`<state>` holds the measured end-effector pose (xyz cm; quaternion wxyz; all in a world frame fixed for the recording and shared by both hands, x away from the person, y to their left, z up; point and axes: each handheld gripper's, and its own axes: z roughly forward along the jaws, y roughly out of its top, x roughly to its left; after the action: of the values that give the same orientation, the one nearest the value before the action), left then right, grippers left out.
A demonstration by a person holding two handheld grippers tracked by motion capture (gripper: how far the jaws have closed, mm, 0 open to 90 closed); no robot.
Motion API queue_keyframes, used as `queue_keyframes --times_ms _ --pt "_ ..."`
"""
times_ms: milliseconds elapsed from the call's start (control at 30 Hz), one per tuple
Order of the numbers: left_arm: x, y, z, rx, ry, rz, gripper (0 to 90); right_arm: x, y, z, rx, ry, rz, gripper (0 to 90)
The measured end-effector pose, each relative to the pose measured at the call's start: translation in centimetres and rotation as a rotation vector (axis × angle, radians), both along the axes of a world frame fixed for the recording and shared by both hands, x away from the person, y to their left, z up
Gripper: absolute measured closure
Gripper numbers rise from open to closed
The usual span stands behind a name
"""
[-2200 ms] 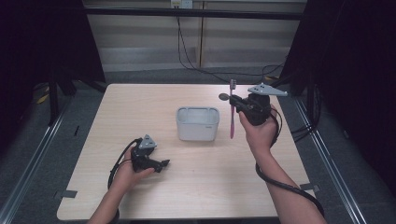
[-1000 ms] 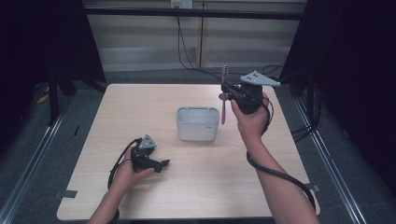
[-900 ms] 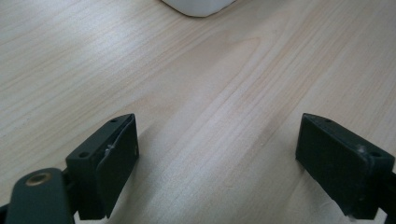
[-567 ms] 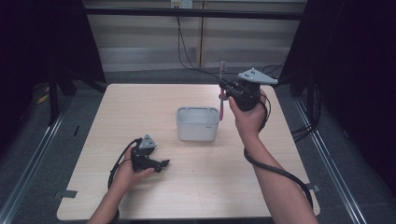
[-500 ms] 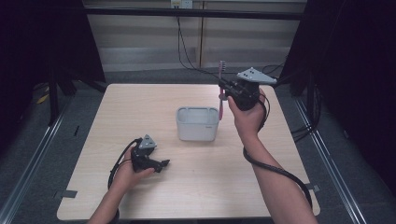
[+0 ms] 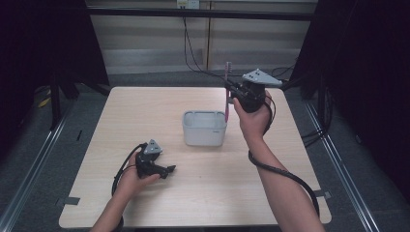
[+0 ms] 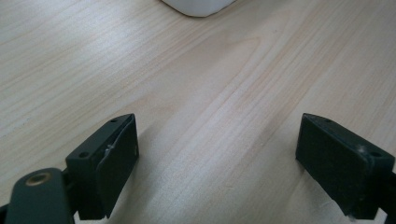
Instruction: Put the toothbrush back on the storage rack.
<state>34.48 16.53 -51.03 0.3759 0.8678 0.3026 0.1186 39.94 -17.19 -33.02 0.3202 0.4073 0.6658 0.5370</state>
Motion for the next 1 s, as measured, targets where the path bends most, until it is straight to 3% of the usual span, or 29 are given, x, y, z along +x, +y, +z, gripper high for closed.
queue_keyframes --times_ms 467,1000 --pt "0.0 0.0 0.0 0.001 0.001 -0.001 12.8 1.0 1.2 -1.3 -0.021 -0.002 0.004 84.2" --pt "0.0 0.0 0.0 0.000 0.001 -0.001 12.7 1.5 1.0 -2.3 -0.023 0.007 -0.010 84.0"
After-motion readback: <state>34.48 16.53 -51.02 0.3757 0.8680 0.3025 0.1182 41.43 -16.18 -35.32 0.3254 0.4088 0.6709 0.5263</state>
